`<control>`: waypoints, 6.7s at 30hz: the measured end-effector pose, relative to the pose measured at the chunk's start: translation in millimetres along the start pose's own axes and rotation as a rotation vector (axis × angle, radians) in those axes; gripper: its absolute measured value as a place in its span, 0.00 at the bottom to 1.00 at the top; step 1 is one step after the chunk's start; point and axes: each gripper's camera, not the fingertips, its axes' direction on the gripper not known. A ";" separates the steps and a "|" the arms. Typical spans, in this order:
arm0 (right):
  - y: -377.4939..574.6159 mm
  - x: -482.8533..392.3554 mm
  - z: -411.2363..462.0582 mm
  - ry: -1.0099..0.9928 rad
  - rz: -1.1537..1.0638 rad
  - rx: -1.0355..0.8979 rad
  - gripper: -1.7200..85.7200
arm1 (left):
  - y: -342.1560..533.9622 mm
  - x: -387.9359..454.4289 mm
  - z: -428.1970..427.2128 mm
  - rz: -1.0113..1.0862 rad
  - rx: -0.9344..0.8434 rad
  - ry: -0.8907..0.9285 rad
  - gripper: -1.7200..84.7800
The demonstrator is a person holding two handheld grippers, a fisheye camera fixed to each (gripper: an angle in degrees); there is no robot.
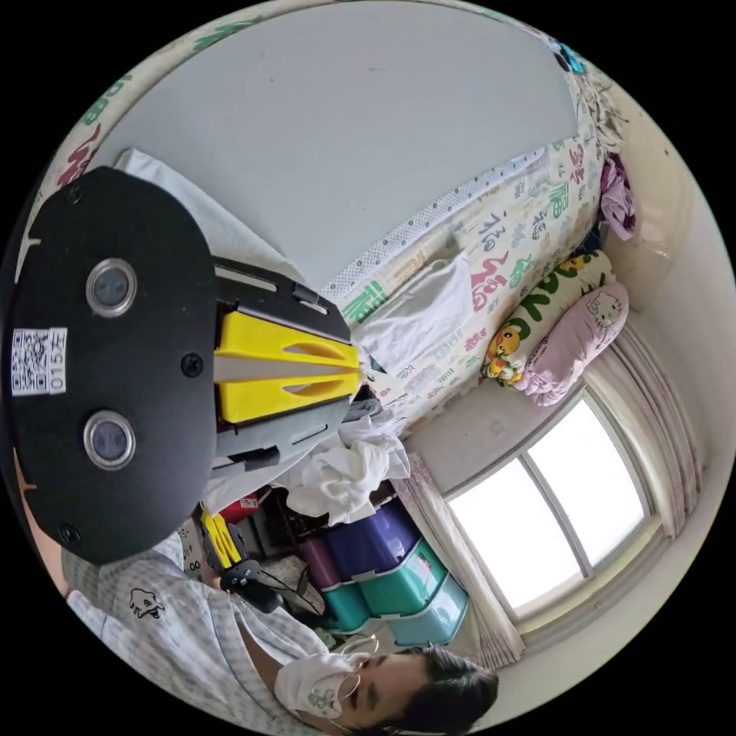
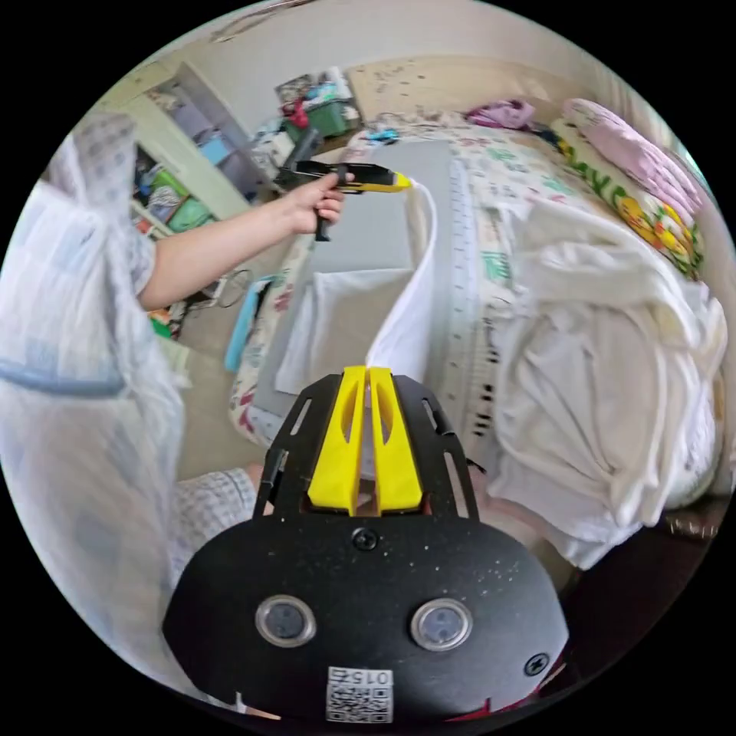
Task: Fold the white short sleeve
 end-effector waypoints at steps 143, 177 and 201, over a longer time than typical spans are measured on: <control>-277.1 281.3 -475.9 0.028 -0.014 0.478 0.02 | -7.5 306.0 -17.8 0.347 0.397 -0.133 0.02; -473.1 494.9 -267.6 0.301 0.121 -0.028 0.03 | -206.9 64.1 301.4 -0.060 0.108 -0.386 0.02; -214.5 304.0 -538.5 0.137 0.117 0.263 0.03 | -69.5 254.3 216.3 -0.114 -0.009 -0.084 0.14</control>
